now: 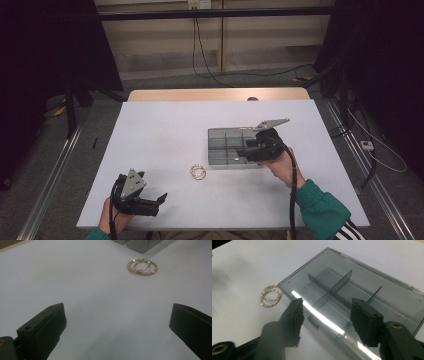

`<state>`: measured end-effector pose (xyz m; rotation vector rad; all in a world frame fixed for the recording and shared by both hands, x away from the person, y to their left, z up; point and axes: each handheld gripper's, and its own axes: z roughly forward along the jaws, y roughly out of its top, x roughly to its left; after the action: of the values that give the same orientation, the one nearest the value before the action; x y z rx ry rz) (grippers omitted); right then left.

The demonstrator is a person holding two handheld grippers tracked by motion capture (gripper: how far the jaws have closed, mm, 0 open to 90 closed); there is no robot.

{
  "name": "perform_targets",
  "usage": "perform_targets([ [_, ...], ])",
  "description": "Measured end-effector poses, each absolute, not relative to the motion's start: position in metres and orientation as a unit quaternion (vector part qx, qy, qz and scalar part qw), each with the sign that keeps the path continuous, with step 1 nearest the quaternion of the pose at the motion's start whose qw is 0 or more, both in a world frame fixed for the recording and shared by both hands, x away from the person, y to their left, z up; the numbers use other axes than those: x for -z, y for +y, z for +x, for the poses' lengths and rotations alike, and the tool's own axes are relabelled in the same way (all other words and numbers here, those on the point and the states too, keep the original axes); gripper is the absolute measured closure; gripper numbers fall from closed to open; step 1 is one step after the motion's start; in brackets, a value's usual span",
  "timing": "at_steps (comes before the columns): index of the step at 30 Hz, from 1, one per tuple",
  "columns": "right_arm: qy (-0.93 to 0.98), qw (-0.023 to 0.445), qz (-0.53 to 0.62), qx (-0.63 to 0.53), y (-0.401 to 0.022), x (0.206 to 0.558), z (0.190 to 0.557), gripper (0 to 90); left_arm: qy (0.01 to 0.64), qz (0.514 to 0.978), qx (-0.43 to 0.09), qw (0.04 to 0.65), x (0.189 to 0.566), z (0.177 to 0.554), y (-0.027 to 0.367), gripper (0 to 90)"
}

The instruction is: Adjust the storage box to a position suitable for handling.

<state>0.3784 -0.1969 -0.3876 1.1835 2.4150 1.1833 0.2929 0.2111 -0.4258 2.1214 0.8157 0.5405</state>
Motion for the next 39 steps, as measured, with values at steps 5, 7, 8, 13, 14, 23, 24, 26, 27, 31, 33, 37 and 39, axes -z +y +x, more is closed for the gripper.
perform_targets([
  [5,0.817,0.097,0.396,-0.408,-0.205,0.392,0.36,29.5,0.321,0.836,-0.214,0.39,0.426,0.293,0.21,0.6],
  [7,0.817,0.095,0.392,-0.412,-0.206,0.394,0.355,24.6,0.319,0.837,-0.213,0.391,0.426,0.293,0.21,0.6],
  [8,0.818,0.095,0.39,-0.413,-0.206,0.396,0.351,23.2,0.32,0.836,-0.213,0.391,0.426,0.293,0.211,0.6],
  [13,0.821,0.089,0.378,-0.418,-0.206,0.399,0.337,12.2,0.322,0.833,-0.213,0.396,0.426,0.293,0.211,0.6],
  [14,0.821,0.089,0.376,-0.421,-0.207,0.399,0.335,10.8,0.321,0.835,-0.214,0.394,0.426,0.293,0.212,0.6],
  [23,0.816,0.079,0.373,-0.434,-0.211,0.409,0.32,2.3,0.319,0.836,-0.213,0.394,0.426,0.293,0.211,0.6],
  [24,0.816,0.079,0.373,-0.435,-0.211,0.41,0.319,1.9,0.319,0.836,-0.213,0.394,0.426,0.293,0.211,0.6],
  [26,0.815,0.079,0.373,-0.436,-0.212,0.41,0.318,0.4,0.319,0.836,-0.212,0.393,0.426,0.294,0.211,0.6],
  [27,0.814,0.078,0.374,-0.438,-0.212,0.411,0.318,0.0,0.319,0.836,-0.212,0.393,0.427,0.294,0.211,0.6],
  [31,0.817,0.077,0.371,-0.434,-0.21,0.416,0.318,0.0,0.318,0.836,-0.212,0.393,0.427,0.293,0.211,0.6],
  [33,0.817,0.075,0.371,-0.435,-0.209,0.418,0.318,0.0,0.317,0.837,-0.213,0.393,0.426,0.293,0.211,0.6],
  [37,0.818,0.072,0.369,-0.435,-0.207,0.421,0.319,0.0,0.317,0.836,-0.213,0.394,0.426,0.293,0.212,0.6],
  [39,0.82,0.07,0.369,-0.431,-0.205,0.423,0.319,0.0,0.317,0.836,-0.213,0.393,0.426,0.293,0.211,0.6],
])
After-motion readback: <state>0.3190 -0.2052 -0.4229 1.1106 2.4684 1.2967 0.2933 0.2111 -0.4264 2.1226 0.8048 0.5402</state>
